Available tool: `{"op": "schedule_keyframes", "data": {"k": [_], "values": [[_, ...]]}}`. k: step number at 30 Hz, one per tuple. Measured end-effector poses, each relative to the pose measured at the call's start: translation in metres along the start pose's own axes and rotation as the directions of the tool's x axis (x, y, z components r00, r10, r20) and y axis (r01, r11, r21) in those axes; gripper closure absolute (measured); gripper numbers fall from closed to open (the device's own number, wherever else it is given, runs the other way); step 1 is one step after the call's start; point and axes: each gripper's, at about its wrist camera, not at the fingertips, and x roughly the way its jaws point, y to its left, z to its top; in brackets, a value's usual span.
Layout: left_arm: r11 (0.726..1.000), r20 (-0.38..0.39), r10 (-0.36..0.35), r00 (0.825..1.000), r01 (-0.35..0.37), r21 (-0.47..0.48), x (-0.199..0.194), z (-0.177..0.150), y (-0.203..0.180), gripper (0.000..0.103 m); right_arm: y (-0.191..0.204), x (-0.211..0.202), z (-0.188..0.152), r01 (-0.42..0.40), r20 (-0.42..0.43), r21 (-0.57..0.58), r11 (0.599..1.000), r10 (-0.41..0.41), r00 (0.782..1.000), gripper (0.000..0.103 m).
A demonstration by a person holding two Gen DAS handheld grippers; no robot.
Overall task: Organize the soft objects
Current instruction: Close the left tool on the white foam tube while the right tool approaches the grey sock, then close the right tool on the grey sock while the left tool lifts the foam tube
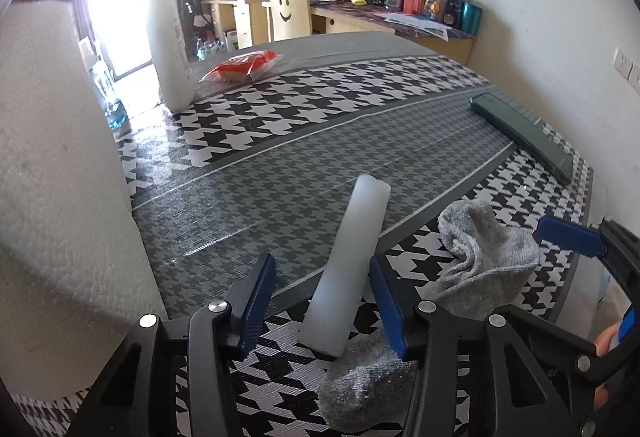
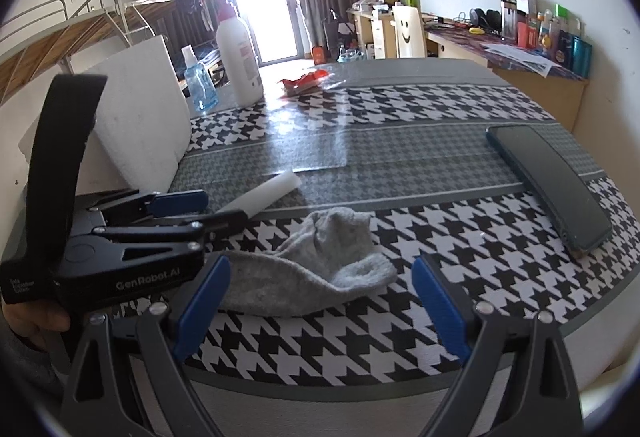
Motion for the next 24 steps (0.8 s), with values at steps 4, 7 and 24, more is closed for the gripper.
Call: {"op": "schedule_keyframes", "data": {"k": [4,7,24], "values": [[1.000,0.000,-0.003,1.000,0.003,0.017,0.000,0.000,-0.003,0.059,0.002,0.001,0.000,0.001,-0.003,-0.006,1.000,-0.001,1.000,0.008],[1.000,0.001,-0.023,1.000,0.023,0.020,-0.001,0.000,-0.004,0.072,0.002,0.003,-0.001,0.001,-0.012,-0.001,1.000,-0.001,1.000,0.008],[0.997,0.064,-0.081,0.995,0.082,-0.012,-0.022,0.001,0.007,0.085,0.004,0.016,-0.002,0.003,-0.053,0.014,1.000,-0.003,0.999,0.019]]}}
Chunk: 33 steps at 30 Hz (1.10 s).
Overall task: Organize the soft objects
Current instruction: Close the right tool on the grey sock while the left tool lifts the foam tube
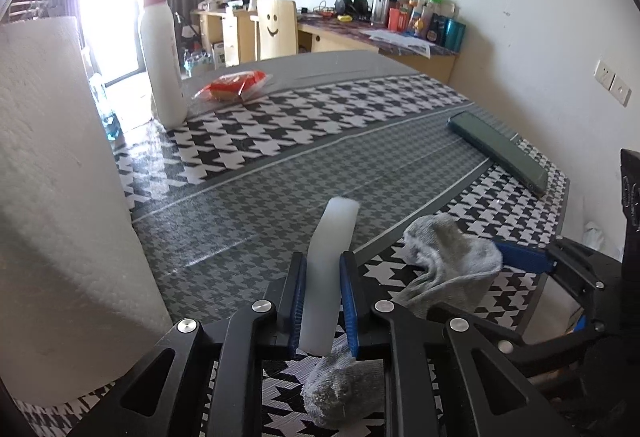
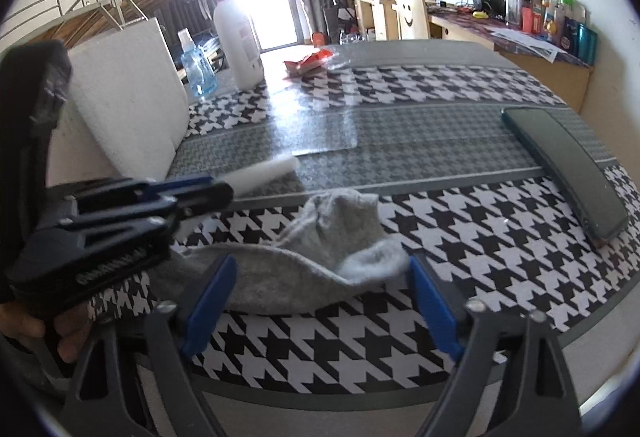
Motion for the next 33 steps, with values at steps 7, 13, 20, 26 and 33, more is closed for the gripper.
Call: {"op": "schedule_keyframes", "data": {"k": [7,13,20,26,33], "values": [[1.000,0.017,0.001,1.000,-0.001,-0.008,-0.009,-0.001,0.003,0.085,0.005,0.003,0.002,0.056,-0.004,-0.031,0.998,-0.056,0.998,0.036],[1.000,0.041,0.009,0.999,-0.009,-0.011,-0.020,-0.002,0.006,0.085,0.013,0.006,0.003,0.095,-0.010,-0.072,0.993,-0.096,0.995,0.052],[1.000,0.071,0.015,0.997,-0.014,-0.018,-0.036,-0.003,0.009,0.085,0.010,-0.003,0.007,0.058,-0.011,-0.035,0.998,-0.059,0.998,0.090],[0.999,0.089,0.025,0.996,-0.023,-0.025,-0.048,-0.007,0.011,0.085,0.011,-0.027,0.014,0.042,0.058,-0.022,0.999,-0.041,0.997,0.091],[0.999,0.120,0.041,0.992,-0.038,-0.029,-0.064,-0.010,0.011,0.085,0.019,-0.042,0.019,0.023,0.087,0.001,1.000,-0.023,0.996,0.091]]}}
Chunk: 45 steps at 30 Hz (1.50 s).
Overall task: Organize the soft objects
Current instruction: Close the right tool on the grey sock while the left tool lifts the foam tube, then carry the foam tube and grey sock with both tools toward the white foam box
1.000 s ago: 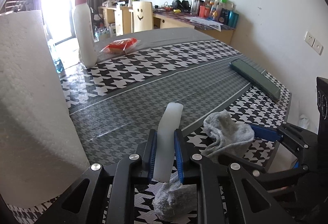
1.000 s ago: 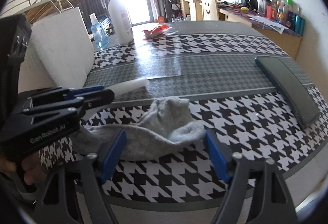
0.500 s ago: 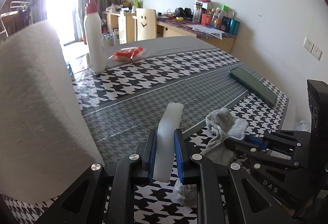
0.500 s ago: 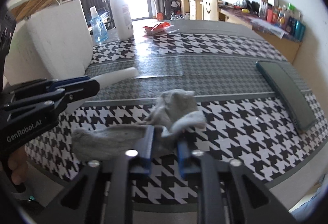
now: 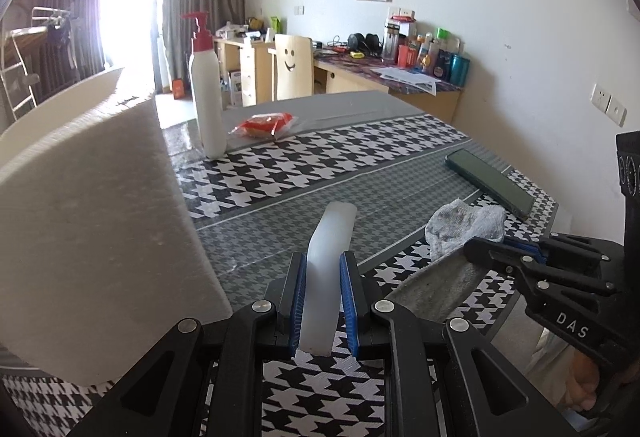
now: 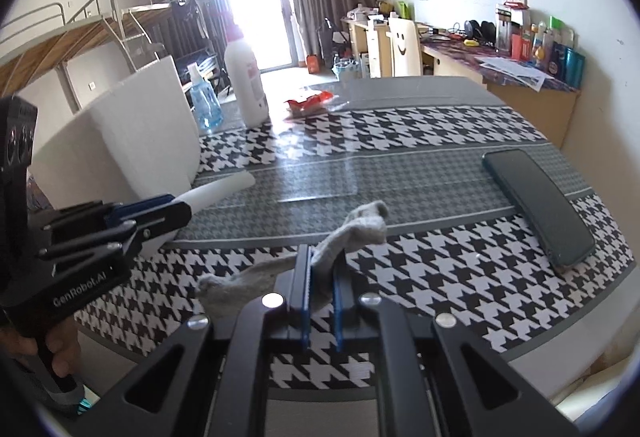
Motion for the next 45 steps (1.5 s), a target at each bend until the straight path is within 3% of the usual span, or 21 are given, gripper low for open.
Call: {"op": "schedule_keyframes", "data": {"k": [12,45], "values": [[1.000,0.066,0.028,0.997,-0.027,-0.011,-0.031,0.002,0.005,0.085,0.015,-0.028,0.015,0.002,0.085,-0.025,1.000,0.001,0.996,0.091],[0.997,0.159,0.070,0.985,-0.072,0.005,-0.056,0.017,0.008,0.085,0.020,-0.048,0.040,-0.032,0.170,-0.054,0.998,0.041,0.985,0.095]]}}
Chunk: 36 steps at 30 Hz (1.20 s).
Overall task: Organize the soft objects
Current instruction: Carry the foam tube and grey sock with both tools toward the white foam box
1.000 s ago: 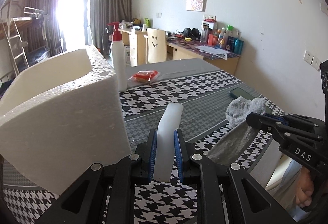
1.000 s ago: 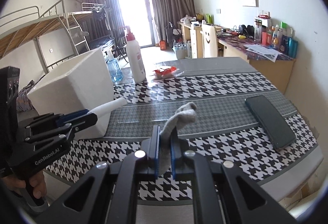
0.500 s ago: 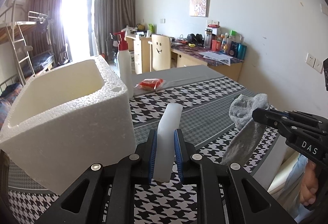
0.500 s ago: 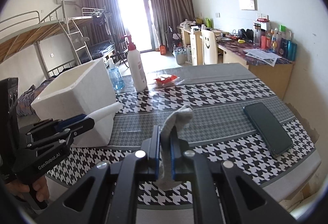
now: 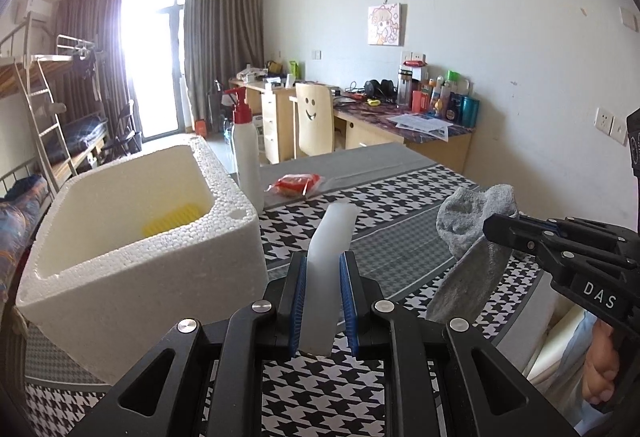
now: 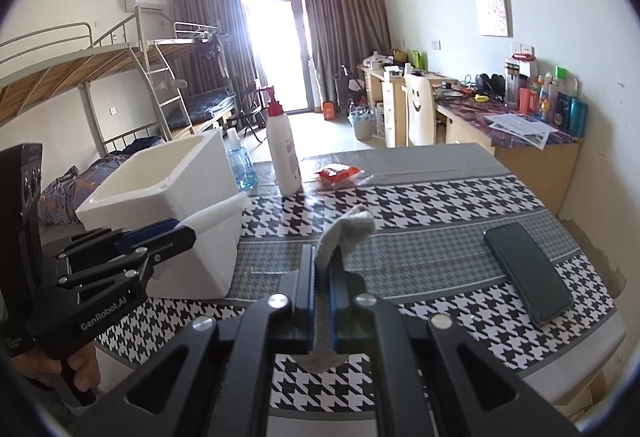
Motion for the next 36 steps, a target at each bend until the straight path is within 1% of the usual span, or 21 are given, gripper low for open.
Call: {"op": "schedule_keyframes", "data": {"k": [6,14,25,36], "values": [[1.000,0.013,0.007,1.000,-0.007,0.007,-0.002,0.003,0.001,0.085,0.001,-0.001,0.002,-0.001,0.009,-0.002,1.000,0.001,1.000,0.095],[1.000,0.024,-0.001,1.000,0.000,0.015,-0.003,0.006,0.002,0.085,-0.001,0.000,0.005,0.002,0.016,-0.002,1.000,-0.002,1.000,0.095],[0.999,0.054,-0.014,0.998,0.013,0.035,-0.008,0.019,0.001,0.085,-0.001,0.000,0.011,0.032,0.028,-0.010,0.999,-0.031,0.999,0.095],[0.999,0.071,-0.022,0.997,0.019,0.039,-0.011,0.027,0.001,0.085,0.002,-0.003,0.021,0.030,0.057,-0.020,0.999,-0.029,0.998,0.095]]}}
